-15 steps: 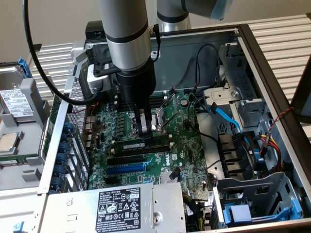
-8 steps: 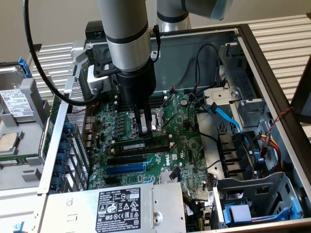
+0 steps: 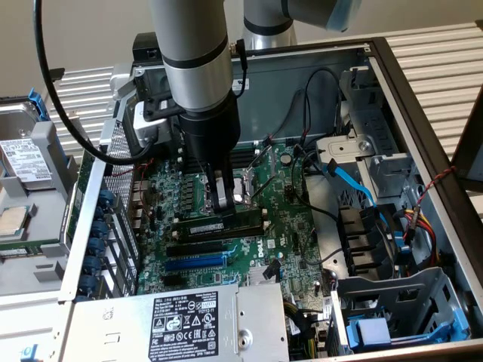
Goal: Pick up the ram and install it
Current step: 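Insert the ram into the slot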
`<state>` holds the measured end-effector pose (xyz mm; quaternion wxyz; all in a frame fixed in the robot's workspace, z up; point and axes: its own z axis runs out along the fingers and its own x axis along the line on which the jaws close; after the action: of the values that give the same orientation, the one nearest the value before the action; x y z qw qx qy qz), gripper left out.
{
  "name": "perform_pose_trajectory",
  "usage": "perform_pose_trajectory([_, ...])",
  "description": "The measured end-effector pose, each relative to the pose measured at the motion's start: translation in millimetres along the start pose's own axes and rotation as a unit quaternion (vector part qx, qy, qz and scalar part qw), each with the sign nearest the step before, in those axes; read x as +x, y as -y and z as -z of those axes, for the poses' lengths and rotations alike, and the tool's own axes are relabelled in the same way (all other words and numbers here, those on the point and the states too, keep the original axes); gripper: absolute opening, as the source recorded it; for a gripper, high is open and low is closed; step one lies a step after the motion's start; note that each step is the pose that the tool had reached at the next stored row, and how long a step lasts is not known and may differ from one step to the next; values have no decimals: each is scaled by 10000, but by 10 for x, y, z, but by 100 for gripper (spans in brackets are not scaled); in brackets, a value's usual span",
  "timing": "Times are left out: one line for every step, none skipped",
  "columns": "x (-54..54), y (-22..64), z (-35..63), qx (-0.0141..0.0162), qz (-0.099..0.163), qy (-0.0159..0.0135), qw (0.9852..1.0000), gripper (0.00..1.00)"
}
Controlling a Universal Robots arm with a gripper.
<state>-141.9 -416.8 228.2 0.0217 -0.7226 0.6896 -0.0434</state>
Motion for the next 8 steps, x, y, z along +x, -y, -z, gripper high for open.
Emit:
perform_pose_trajectory([0,0,0,1,0,1,10000,14])
perform_pose_trajectory([0,0,0,1,0,0,10000,14])
perform_pose_trajectory([0,0,0,1,0,0,10000,14])
perform_pose_trajectory([0,0,0,1,0,0,10000,14])
perform_pose_trajectory([0,0,0,1,0,0,10000,14])
perform_pose_trajectory([0,0,0,1,0,1,10000,14])
perform_pose_trajectory([0,1,0,1,1,0,10000,14])
perform_pose_trajectory([1,5,-1,1,2,1,10000,14])
